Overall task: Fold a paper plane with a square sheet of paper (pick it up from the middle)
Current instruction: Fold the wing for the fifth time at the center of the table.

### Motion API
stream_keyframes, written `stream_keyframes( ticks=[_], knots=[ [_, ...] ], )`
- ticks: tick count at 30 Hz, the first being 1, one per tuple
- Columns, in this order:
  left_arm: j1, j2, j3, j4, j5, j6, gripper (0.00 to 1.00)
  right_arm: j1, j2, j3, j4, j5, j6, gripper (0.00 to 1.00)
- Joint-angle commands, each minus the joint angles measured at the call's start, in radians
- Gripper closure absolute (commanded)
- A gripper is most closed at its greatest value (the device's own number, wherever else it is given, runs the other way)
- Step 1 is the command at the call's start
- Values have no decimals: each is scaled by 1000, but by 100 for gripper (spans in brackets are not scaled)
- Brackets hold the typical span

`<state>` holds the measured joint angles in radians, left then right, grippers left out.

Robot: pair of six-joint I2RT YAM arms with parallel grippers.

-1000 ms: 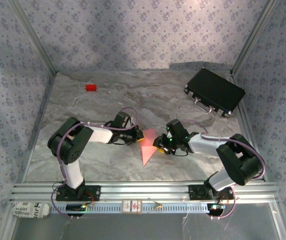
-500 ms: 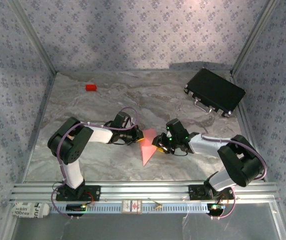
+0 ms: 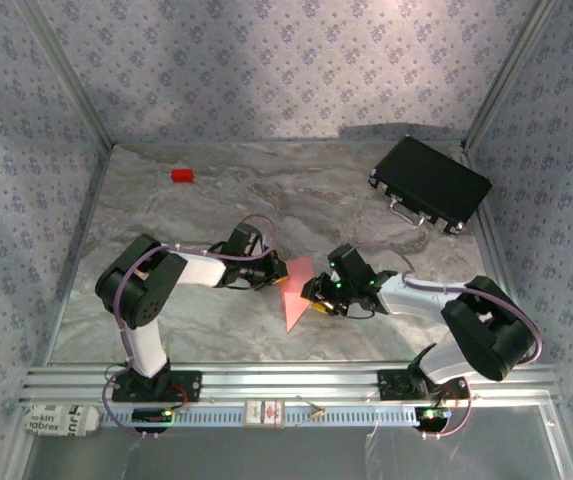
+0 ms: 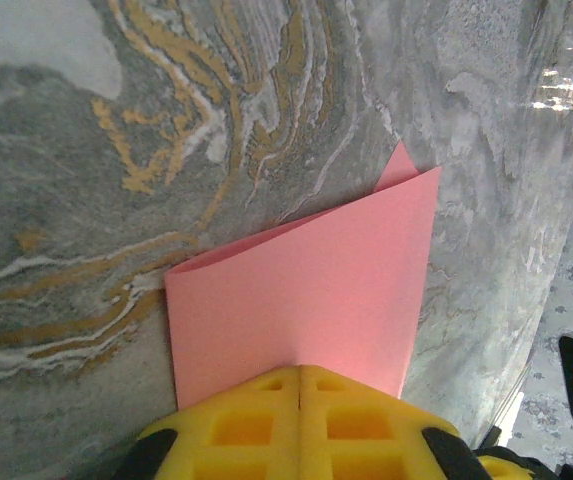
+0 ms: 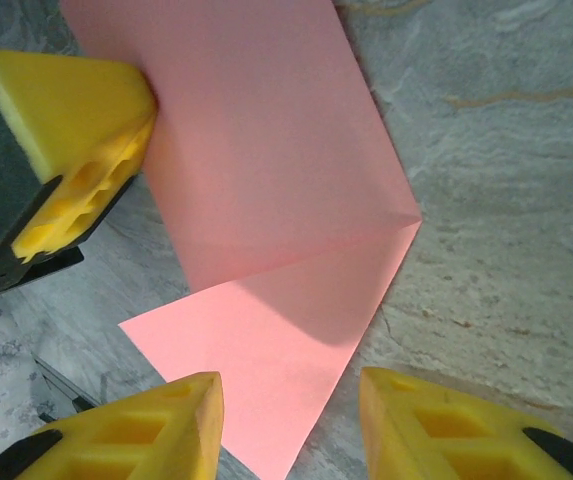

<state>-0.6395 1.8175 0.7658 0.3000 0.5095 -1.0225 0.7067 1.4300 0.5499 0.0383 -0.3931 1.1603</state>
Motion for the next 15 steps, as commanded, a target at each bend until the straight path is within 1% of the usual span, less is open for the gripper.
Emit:
stream_keyframes(
  ticks=[1,8,15],
  knots=[
    [9,21,-19,-71,-21,-1,96,11,24,1,13,10,20,59],
    [8,17,-20,-73,-23,-1,96,14,59,21,57,-6,31,59],
    [8,11,-22,-76,-23,0,96,6,42,11,120,27,21,60]
  ],
)
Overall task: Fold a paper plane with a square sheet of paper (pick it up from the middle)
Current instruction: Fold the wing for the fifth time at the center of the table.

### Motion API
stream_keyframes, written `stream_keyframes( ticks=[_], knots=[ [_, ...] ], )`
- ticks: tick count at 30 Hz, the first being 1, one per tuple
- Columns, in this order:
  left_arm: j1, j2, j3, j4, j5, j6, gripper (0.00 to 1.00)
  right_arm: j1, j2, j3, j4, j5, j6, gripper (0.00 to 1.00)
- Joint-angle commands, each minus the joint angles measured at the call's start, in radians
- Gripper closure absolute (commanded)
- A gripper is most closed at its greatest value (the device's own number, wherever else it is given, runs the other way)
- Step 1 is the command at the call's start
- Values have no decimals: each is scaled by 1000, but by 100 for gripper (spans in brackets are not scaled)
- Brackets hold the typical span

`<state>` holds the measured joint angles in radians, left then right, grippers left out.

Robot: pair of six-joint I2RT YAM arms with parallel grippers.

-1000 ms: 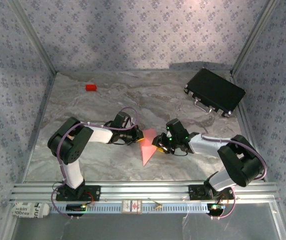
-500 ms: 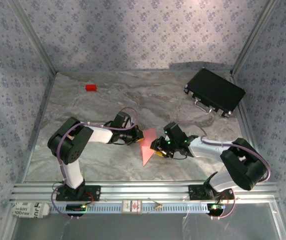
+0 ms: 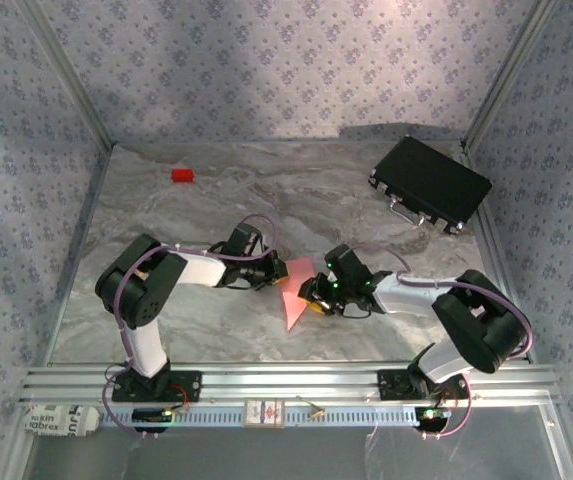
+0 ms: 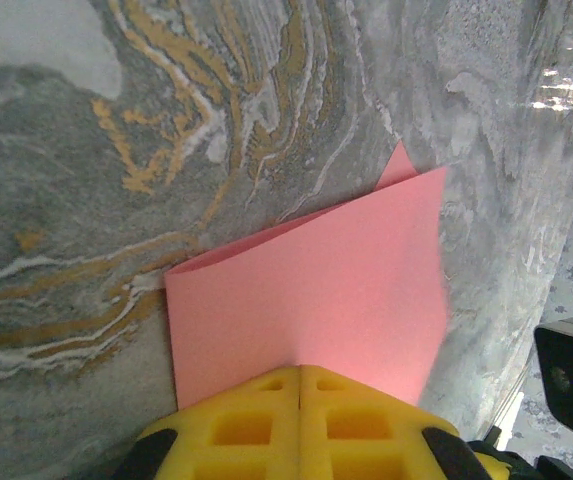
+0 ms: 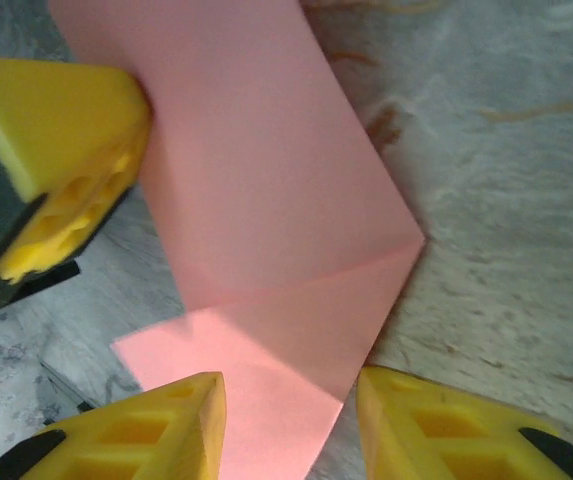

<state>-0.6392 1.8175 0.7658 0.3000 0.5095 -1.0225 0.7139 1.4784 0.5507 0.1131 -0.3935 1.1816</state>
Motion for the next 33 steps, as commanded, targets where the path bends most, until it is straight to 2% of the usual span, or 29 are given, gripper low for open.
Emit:
stream_keyframes(
  ticks=[1,14,23,33],
  knots=[
    [8,11,-22,-75,-25,-1,96,-6,-10,9,52,30,-8,59],
    [7,14,-13,-86,-22,2,96,-86,-17,18,91,-39,-145,57],
    [6,4,-10,-87,-22,1,96,-138,55,74,94,-128,-245,58],
    [7,-10,-9,-91,-22,1,96,-183,129,105,95,-199,-285,63]
  ],
)
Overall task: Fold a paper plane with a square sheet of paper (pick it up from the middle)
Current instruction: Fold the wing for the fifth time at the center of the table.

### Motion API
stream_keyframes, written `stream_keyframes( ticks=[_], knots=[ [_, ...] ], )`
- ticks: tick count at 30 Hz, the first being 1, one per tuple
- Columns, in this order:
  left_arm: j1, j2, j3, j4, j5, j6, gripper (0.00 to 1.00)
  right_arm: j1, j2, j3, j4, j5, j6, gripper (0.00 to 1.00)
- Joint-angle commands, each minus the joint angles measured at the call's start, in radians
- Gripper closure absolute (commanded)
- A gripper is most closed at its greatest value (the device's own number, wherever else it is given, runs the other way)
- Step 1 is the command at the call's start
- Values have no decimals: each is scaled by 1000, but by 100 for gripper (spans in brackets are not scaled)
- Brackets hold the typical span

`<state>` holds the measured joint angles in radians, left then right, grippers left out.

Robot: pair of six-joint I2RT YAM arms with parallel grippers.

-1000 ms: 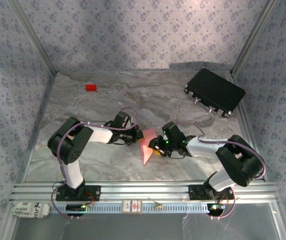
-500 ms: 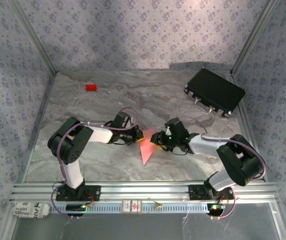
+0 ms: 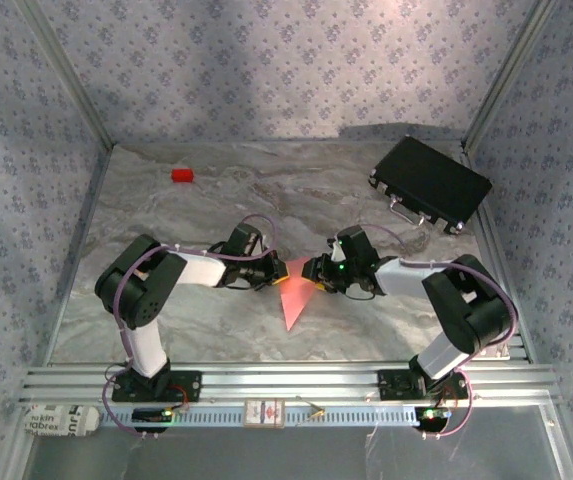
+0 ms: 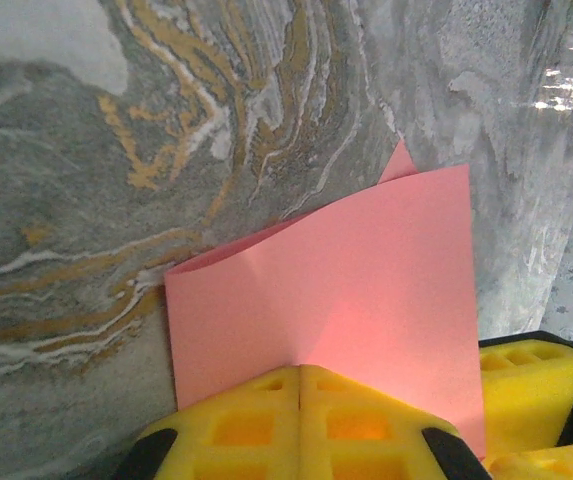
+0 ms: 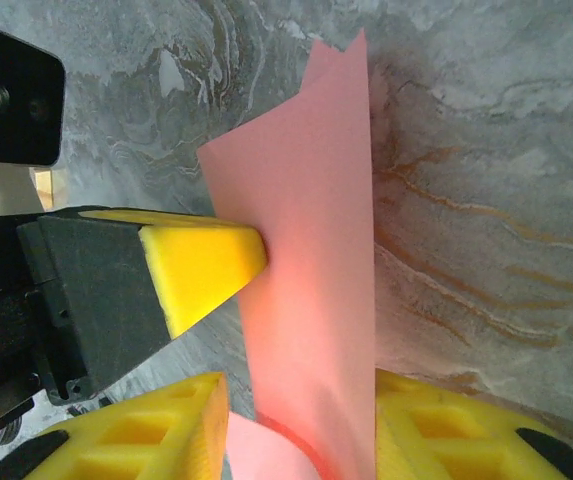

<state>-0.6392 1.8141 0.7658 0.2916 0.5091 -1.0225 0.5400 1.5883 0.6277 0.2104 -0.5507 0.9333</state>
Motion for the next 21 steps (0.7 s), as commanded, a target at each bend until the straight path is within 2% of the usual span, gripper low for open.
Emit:
stream_keyframes(
  ticks=[1,5,10,15,21],
  knots=[
    [6,-10,-8,-83,-22,1,96,-11,23,30,-10,-43,-42,64],
    [6,-26,-4,-80,-17,1,95,-21,47,35,-18,-56,-60,79],
    [7,-86,11,-87,-12,0,87,-19,49,36,-35,-20,-44,93],
    [6,-160,20,-127,-25,4,81,-6,-7,-18,10,80,59,97],
    [-12,-180,14,-131,-29,-12,86,25,-75,-89,42,203,212,97]
  ],
)
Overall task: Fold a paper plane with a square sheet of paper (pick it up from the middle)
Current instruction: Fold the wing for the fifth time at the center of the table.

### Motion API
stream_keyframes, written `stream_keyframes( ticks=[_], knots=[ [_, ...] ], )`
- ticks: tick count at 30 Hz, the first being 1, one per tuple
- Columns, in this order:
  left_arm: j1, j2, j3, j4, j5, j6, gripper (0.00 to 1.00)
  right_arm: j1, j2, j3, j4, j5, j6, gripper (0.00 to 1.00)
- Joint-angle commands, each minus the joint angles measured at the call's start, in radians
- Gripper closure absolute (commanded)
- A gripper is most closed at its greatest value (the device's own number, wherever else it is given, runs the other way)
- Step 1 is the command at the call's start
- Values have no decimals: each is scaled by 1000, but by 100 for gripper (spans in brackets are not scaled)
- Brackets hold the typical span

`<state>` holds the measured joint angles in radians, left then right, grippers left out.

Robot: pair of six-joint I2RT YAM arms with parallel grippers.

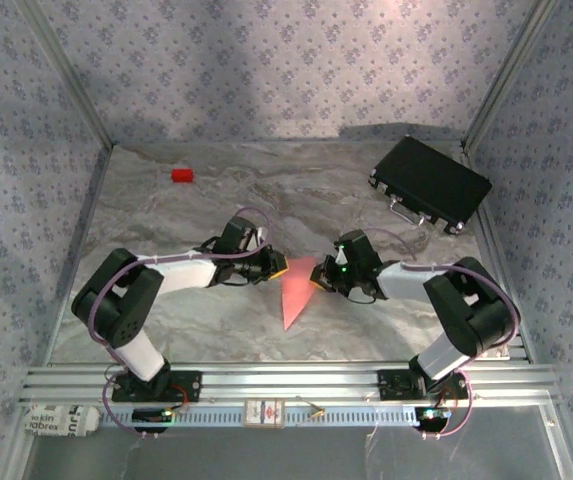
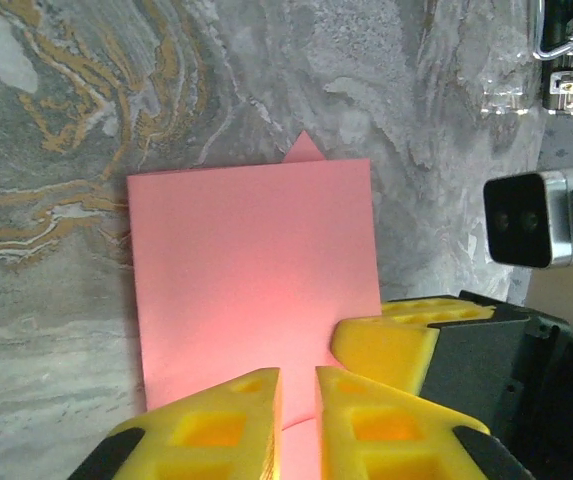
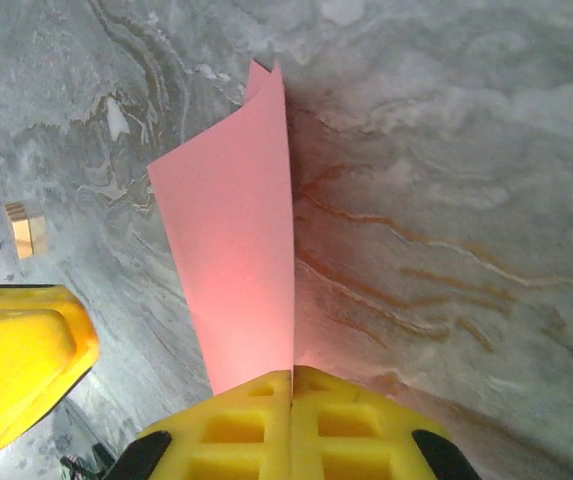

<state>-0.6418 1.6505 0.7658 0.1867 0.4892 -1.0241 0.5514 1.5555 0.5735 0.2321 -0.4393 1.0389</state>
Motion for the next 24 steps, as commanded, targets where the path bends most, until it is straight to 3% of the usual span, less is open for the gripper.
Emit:
stream_keyframes(
  ticks=[1,6,13,17,24],
  knots=[
    [-15,-10,14,-20,-9,-15,87,19,-54,-49,28,110,128,97],
    [-43,48,24,13,-1,-36,91,52,-107,-88,22,180,202,96],
    [-69,140,46,22,2,-45,94,67,-131,-101,15,186,217,95],
    [-77,175,43,3,-12,-35,97,64,-131,-100,34,145,179,91],
    [-80,209,17,30,-9,-31,99,2,-81,-47,17,-36,24,74]
  ],
)
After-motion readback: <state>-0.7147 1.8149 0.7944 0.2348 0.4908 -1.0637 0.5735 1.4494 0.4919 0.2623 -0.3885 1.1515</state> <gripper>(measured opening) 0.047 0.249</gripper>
